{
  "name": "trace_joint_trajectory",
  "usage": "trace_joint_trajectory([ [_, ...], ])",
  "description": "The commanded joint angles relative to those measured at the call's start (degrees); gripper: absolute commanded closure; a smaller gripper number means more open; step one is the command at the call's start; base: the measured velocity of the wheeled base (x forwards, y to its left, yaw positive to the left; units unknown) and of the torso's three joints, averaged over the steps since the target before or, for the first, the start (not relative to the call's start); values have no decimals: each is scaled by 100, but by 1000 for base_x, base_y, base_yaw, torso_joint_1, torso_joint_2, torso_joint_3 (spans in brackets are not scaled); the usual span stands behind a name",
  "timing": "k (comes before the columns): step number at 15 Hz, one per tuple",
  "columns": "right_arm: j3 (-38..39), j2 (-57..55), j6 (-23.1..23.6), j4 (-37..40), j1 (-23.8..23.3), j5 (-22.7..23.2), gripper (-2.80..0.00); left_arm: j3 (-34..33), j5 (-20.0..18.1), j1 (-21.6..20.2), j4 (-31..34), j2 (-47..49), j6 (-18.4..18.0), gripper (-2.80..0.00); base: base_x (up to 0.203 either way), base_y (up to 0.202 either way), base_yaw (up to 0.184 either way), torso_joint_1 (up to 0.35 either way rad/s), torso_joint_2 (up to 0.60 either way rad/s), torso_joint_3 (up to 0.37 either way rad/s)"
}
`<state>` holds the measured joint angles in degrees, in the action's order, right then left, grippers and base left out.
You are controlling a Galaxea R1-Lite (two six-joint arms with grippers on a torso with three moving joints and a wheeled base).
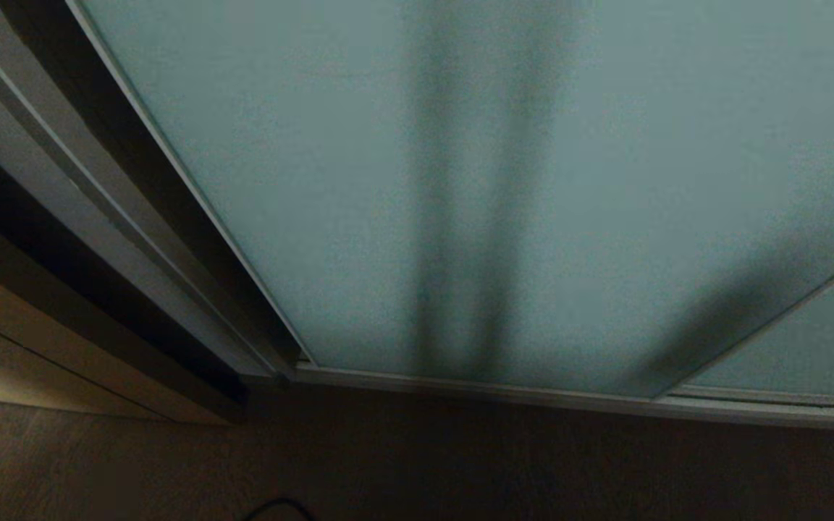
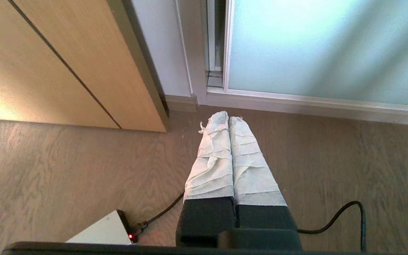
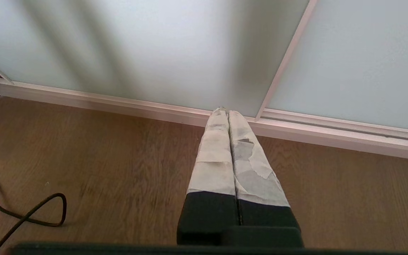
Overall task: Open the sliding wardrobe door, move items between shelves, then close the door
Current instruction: Open the door
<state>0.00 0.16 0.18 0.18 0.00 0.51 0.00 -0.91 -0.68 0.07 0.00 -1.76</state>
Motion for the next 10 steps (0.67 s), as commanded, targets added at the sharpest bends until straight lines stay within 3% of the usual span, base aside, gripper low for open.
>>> trace_joint_trajectory([
  [1, 0, -16, 5, -1, 0, 2, 0, 0, 3, -2, -7, 6, 8, 0, 0, 0, 0, 0, 0, 0],
  [6, 0, -16, -1, -1, 0, 2, 0, 48, 138, -11, -213, -1, -35, 0, 0, 0, 0, 0, 0, 0],
  [7, 0, -16, -1, -1, 0, 2, 0, 274, 188, -11, -333, 24, -110, 0, 0, 0, 0, 0, 0, 0],
  [10, 0, -16, -1, -1, 0, 2, 0, 1778, 355, -11, -372, 410, -302, 0, 0, 0, 0, 0, 0, 0],
])
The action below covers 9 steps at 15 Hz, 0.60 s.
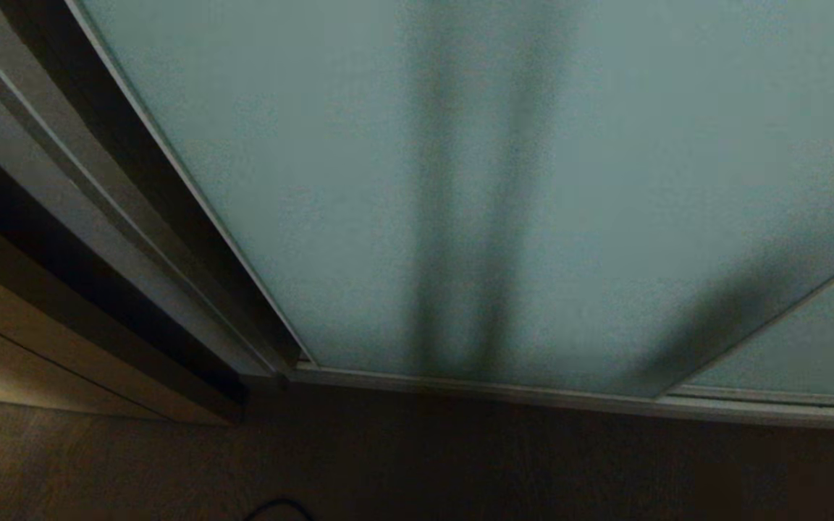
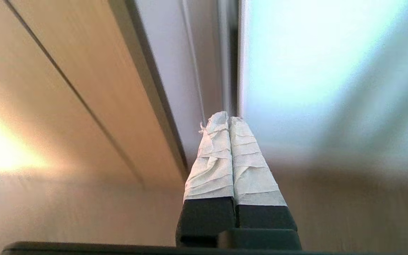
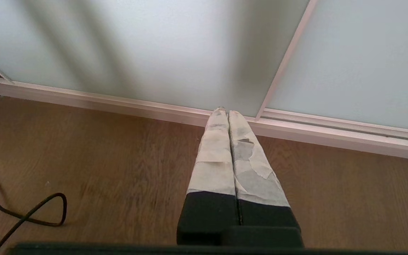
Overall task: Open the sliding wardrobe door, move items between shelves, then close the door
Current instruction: Open the door
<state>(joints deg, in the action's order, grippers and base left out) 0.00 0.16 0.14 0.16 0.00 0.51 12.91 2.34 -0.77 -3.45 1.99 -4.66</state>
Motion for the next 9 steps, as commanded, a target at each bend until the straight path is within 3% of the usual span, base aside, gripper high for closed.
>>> trace_joint_trajectory([
  [1, 0, -16, 3, 2, 0, 2, 0, 1058, 208, -2, -37, 410, -51, 0, 0, 0, 0, 0, 0, 0],
  [4, 0, -16, 3, 2, 0, 2, 0, 2281, 906, -50, -480, 1504, -165, 0, 0, 0, 0, 0, 0, 0],
  [9, 0, -16, 3, 2, 0, 2, 0, 3077, 1977, -182, -3174, 3664, -268, 0, 0, 0, 0, 0, 0, 0],
])
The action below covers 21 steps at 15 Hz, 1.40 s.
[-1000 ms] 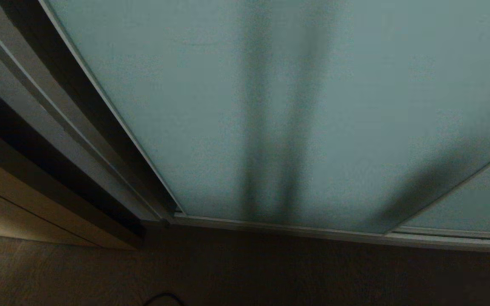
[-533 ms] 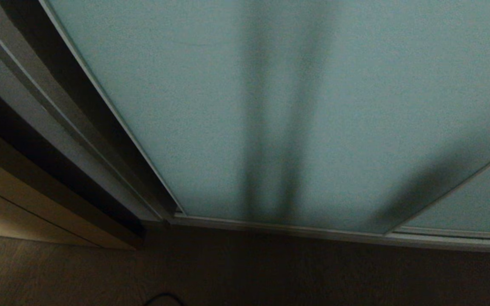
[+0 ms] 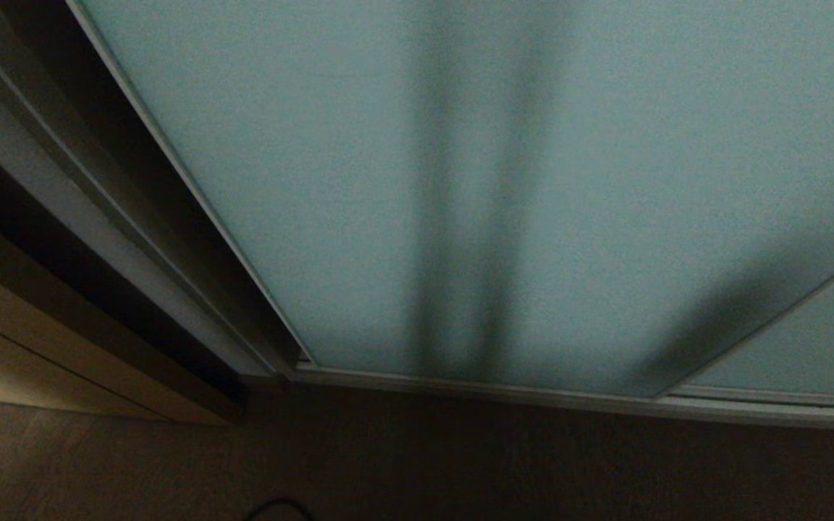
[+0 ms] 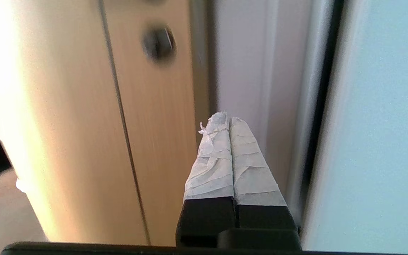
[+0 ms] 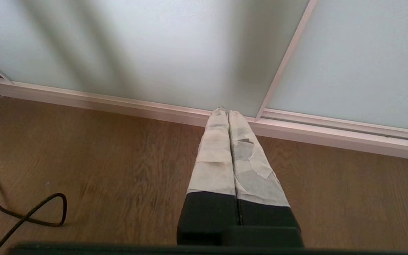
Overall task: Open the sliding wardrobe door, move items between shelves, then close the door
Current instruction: Open the door
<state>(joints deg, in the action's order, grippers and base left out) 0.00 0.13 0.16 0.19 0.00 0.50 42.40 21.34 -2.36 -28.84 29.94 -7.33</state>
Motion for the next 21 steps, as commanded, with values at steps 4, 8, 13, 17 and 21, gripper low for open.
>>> trace_joint_trajectory([
  [4, 0, -13, 2, -2, 0, 2, 0, 121, 231, -40, -2895, 2285, 21, 0, 0, 0, 0, 0, 0, 0],
  [8, 0, -13, 2, -2, 0, 2, 0, 320, -187, -2, -3377, 3069, 280, 0, 0, 0, 0, 0, 0, 0],
  [13, 0, -13, 2, -2, 0, 2, 0, 630, -658, 8, -3343, 3762, 518, 0, 0, 0, 0, 0, 0, 0],
  [17, 0, -13, 2, -2, 0, 2, 0, 807, -1081, 57, -3307, 4107, 641, 0, 0, 0, 0, 0, 0, 0],
  [21, 0, -13, 2, -2, 0, 2, 0, 976, -1120, 61, -3278, 4459, 662, 0, 0, 0, 0, 0, 0, 0],
])
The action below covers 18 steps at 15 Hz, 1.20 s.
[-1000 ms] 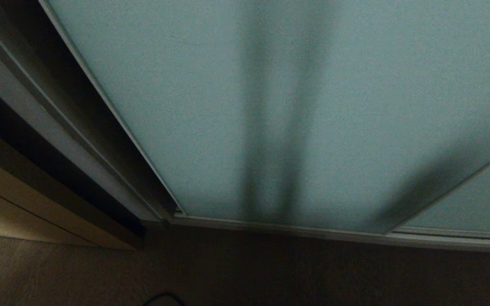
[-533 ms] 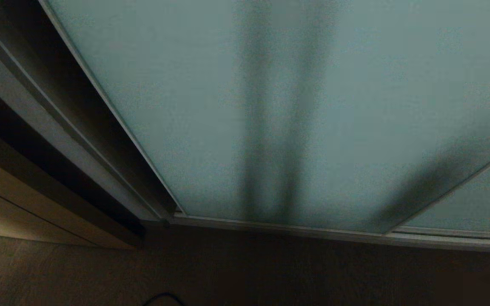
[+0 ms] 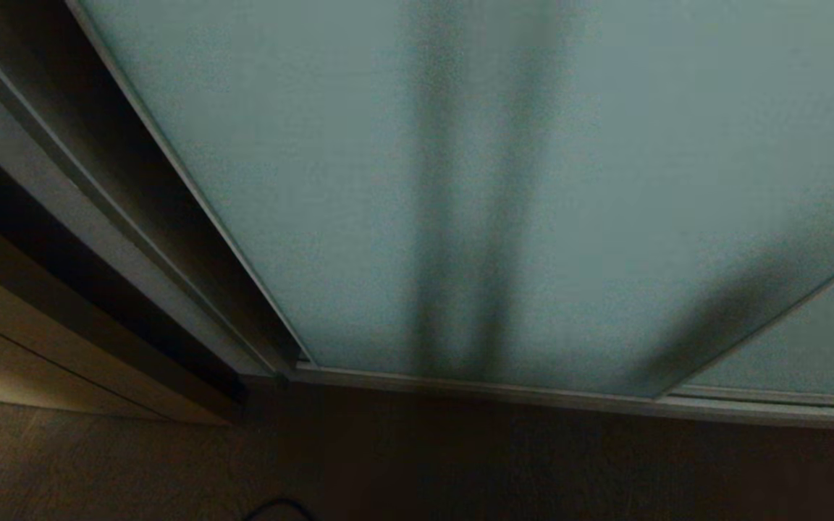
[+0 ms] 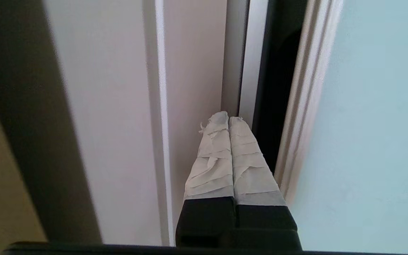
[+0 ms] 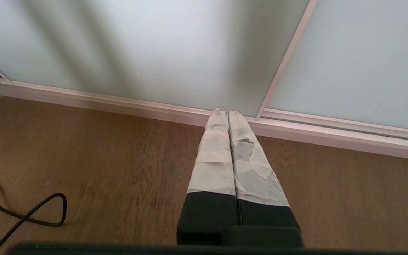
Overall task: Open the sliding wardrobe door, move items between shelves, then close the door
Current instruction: Open the door
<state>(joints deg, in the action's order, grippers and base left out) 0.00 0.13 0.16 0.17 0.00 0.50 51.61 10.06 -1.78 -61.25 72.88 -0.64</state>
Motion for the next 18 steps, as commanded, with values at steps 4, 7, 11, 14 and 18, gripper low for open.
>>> trace_joint_trajectory([
  [4, 9, -13, 2, 0, 0, 3, 0, 413, -32, 2, -29, 520, 7, 0, 0, 0, 0, 0, 0, 0],
  [7, 0, -13, 2, 0, 0, 3, 0, 507, -277, 11, 3, 768, 122, 0, 0, 0, 0, 0, 0, 0],
  [11, 0, -13, 2, 0, 0, 3, 0, 686, -470, 11, 79, 994, 240, 0, 0, 0, 0, 0, 0, 0],
  [14, 0, -13, 2, 0, 0, 3, 0, 1060, -486, 11, 193, 1248, 235, 0, 0, 0, 0, 0, 0, 0],
  [18, 0, -13, 2, 0, 0, 3, 0, 1202, -691, 11, 269, 1432, 240, 0, 0, 0, 0, 0, 0, 0],
])
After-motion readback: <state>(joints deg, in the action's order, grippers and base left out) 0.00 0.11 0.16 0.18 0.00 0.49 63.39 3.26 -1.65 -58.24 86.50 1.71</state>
